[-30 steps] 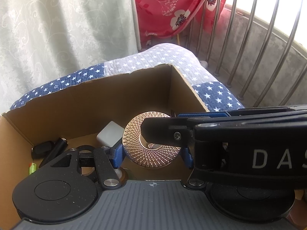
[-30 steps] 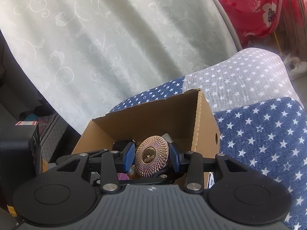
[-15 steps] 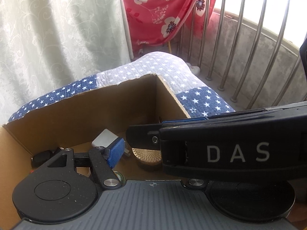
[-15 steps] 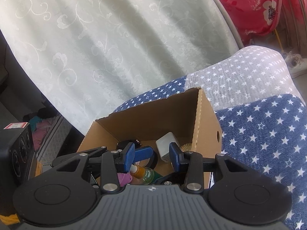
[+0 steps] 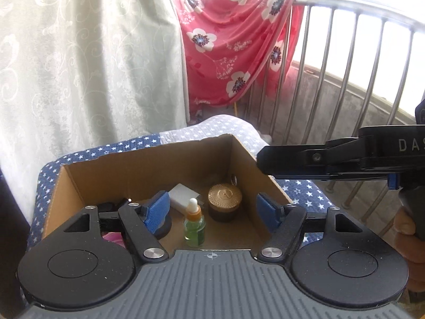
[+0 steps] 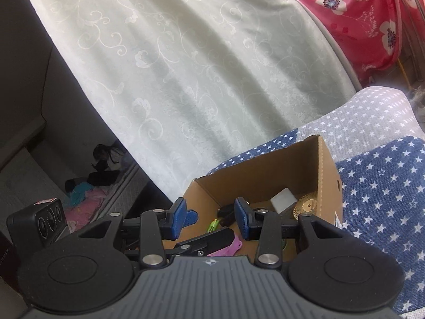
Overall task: Organize rigid objects
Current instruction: 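Move the right gripper back to the white supplement bottle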
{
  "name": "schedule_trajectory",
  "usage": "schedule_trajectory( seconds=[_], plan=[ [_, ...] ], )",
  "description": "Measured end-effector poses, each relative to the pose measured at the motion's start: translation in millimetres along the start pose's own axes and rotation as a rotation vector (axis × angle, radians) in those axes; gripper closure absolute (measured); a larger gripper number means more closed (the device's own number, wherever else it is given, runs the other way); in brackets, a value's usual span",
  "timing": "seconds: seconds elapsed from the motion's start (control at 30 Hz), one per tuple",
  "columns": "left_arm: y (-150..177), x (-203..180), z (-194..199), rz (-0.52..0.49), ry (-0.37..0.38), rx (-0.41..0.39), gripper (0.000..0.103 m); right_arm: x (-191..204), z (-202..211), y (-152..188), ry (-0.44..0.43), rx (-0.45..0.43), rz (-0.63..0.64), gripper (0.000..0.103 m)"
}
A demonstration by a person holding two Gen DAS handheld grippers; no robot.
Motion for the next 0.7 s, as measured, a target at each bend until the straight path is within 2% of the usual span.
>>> schedule_trajectory(
  seconds=[0.13, 0.27, 0.33, 0.47, 0.7],
  plan=[
    [19.0, 32.9, 58.0, 0.046, -0.029, -0.059, 0.023, 35.8, 18.1, 23.3, -0.069, -0.009, 0.013, 0.06],
    [43.8, 69.0, 98.3, 0.089, -0.121, -0.105, 0.02, 64.9, 18.9, 50.9, -0.092, 0.019, 0.056, 0.06],
    [57.3, 84.2, 106.5, 0.105, -0.157, -0.116, 0.019, 76.8, 10.3, 66.6, -0.082, 0.049, 0.081, 0.06],
    [87.5, 109.4, 99.7, 0.134, -0.201, -0.086, 0.018, 89.2, -24.2, 99.0, -0.047, 0.149, 0.101, 0.06],
    [135.6, 130.3, 65.3, 0.137, -0.253, 0.006, 0.018, 87.2, -85.4, 149.0, 0.082, 0.303, 0.107, 0.059]
  ],
)
Point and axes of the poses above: each gripper's, at about its wrist camera, not at the fingertips, and z roughly against the way its jaws point, x to its left, y to its underside, the point moved 9 cm from there along -z, roughly the way its jaws point, and after that the axes turned 6 degrees about -x, right-handed, at the moved point
